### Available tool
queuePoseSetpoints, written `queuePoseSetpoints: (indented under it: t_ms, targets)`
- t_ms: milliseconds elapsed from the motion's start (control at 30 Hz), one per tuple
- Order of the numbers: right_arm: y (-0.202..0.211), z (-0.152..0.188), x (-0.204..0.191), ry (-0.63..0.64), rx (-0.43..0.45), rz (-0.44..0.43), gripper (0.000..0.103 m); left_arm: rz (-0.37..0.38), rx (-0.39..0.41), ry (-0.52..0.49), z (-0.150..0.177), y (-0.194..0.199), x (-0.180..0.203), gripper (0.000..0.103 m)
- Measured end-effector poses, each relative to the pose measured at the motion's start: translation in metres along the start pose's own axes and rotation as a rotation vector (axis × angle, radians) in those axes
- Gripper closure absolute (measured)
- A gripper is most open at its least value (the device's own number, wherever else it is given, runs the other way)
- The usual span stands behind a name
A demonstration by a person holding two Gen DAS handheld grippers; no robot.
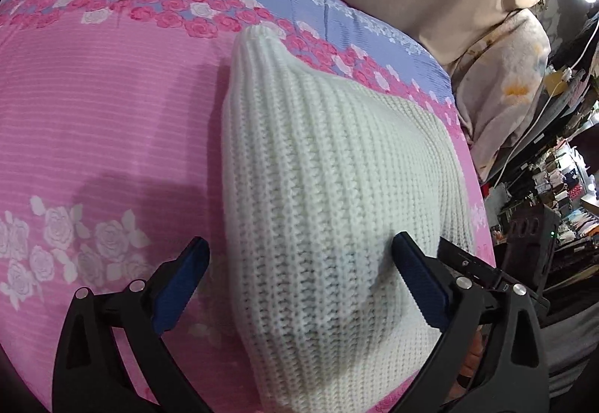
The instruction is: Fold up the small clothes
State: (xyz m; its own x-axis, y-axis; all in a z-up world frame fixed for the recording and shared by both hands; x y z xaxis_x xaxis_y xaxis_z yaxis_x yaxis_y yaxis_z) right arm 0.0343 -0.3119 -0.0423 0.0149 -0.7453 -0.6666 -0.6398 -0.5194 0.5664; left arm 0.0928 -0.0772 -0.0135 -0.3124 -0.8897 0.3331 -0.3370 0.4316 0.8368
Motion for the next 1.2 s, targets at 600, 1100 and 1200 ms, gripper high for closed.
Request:
queuePoseSetpoints:
  t_ms: [600,1100,1200]
  targets:
    - [-0.008,-0.008,-0.002,0.027,-0.007,-0.071,0.054,-0.030,0.001,-0.154,-0.005,-0.013,0.032,0.023]
    - [0.121,0.019,-0.107,0.246,0.341,-0.006,0.069,0.122,0.330,-0.426,0.006,0.129,0.110,0.057]
    - [0.166,0.027,-0.152,0.364,0.482,0.004,0.069,0.163,0.480,-0.500,0.011,0.183,0.127,0.057]
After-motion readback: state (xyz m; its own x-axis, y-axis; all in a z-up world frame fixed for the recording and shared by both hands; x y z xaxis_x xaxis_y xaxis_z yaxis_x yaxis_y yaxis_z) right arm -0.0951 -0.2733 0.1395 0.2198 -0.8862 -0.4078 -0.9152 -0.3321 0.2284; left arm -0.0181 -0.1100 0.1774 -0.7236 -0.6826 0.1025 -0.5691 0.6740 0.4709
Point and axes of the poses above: each gripper's, at about its wrist camera, not at the fingertips, and y roughly against the way its jaws point, x to its right, z to its underside, the point moved 1 cm from there along -y, roughly the way its jaws point, and after that the axes turned 12 degrees about -z, right-handed, at the moved point
